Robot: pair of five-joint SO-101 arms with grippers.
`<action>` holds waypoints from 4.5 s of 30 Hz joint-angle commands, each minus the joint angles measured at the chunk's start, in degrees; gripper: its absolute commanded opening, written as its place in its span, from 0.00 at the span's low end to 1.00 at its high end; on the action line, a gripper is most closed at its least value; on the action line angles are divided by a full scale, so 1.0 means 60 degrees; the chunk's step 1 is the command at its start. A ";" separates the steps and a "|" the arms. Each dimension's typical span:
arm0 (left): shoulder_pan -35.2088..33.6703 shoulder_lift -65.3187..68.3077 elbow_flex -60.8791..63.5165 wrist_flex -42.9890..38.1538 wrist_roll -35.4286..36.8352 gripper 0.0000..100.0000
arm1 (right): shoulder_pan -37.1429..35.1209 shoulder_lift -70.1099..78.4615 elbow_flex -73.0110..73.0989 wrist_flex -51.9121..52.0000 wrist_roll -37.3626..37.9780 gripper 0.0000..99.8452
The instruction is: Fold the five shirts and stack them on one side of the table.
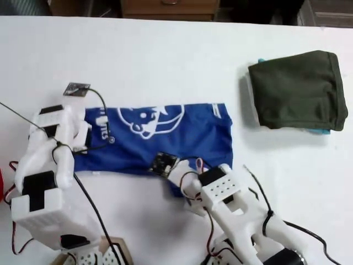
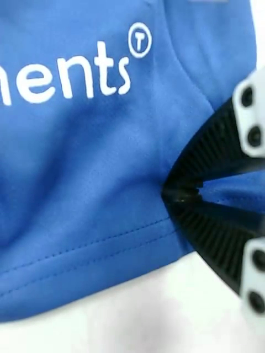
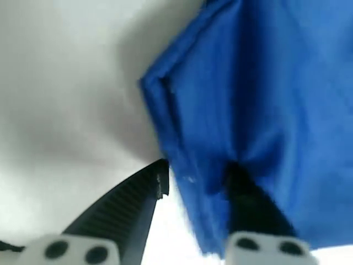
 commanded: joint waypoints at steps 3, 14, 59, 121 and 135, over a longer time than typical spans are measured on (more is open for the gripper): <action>0.0059 -0.0015 0.0022 -0.0366 -0.0044 0.03 | -0.0022 0.1780 -0.0703 0.0330 0.0835 0.02; 0.0059 -0.0015 0.0022 -0.0366 -0.0044 0.03 | 0.1502 0.1956 -0.3048 0.1341 0.1626 0.02; 0.0059 -0.0015 0.0022 -0.0366 -0.0044 0.03 | 0.3597 0.4755 -1.2044 0.4286 -0.0352 0.07; 0.0073 -0.1495 -0.0681 0.1407 0.0645 0.03 | 0.3597 0.2498 -0.6388 0.0989 -0.1011 0.02; -0.1421 -0.1407 -0.2249 0.1963 0.0850 0.23 | 0.5736 -0.0344 -0.6344 0.3187 -0.0923 0.11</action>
